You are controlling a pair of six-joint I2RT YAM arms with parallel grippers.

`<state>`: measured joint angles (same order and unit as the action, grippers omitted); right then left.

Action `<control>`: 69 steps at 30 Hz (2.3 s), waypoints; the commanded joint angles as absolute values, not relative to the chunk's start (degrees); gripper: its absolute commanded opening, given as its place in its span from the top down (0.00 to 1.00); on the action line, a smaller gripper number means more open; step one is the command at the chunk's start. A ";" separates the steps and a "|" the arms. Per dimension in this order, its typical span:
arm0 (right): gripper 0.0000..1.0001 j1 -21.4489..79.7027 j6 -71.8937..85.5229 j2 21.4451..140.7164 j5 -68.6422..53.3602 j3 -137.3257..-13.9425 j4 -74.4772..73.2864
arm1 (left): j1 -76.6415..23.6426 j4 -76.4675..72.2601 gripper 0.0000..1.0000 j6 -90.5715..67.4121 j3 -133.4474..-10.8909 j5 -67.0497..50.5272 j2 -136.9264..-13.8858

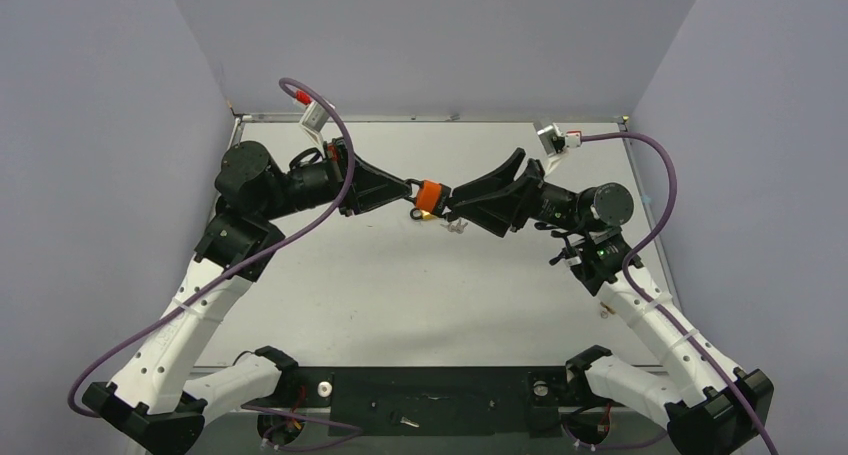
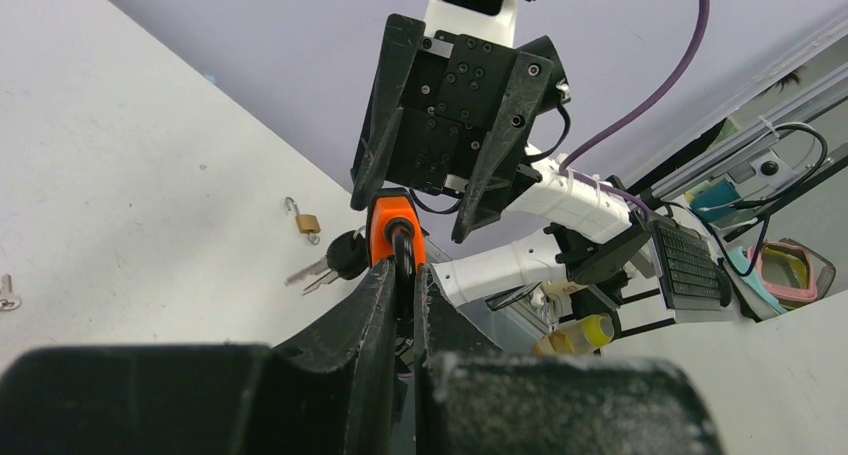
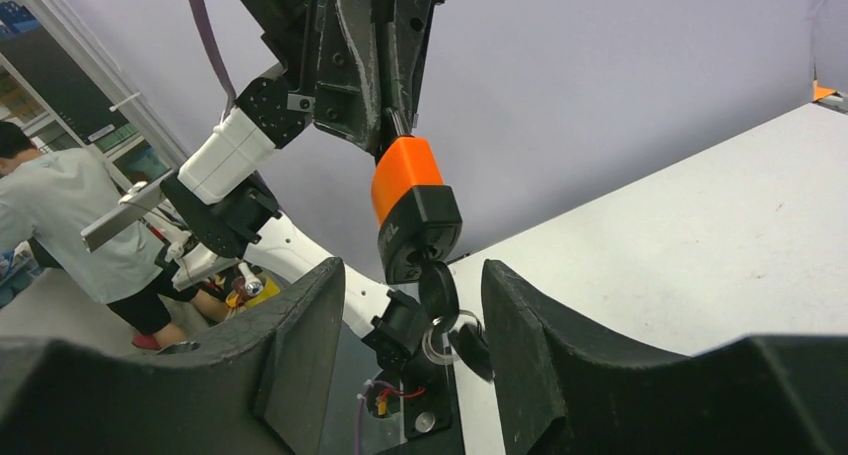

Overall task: Lock with the key
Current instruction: Lock the lock, then place the lock at the center of the board, then place the key at the center of the board.

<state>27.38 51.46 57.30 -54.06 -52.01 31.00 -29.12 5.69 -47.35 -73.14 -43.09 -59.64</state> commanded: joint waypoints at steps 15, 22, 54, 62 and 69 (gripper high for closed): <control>0.59 29.50 48.31 56.38 -53.13 -52.54 31.39 | -28.74 -4.20 1.00 -50.70 -76.08 -44.12 -60.32; 1.00 28.09 47.21 55.64 -52.65 -52.20 29.39 | -28.58 -3.24 1.00 -50.04 -76.17 -43.69 -60.03; 1.00 15.49 40.64 62.84 -1.10 -40.22 -15.59 | -45.02 -34.78 1.00 -58.37 -63.81 -27.42 -110.82; 1.00 23.82 42.45 70.45 7.08 -42.52 -16.10 | -44.16 -30.66 0.88 -58.67 -65.24 -25.84 -118.26; 0.81 25.68 43.33 75.01 7.65 -43.94 -16.65 | -42.47 -21.86 0.65 -54.89 -61.06 -19.51 -112.06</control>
<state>24.86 42.44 73.52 4.40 -40.75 -17.23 -43.70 -25.10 -57.71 -62.46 -24.03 -117.80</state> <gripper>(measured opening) 0.112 0.326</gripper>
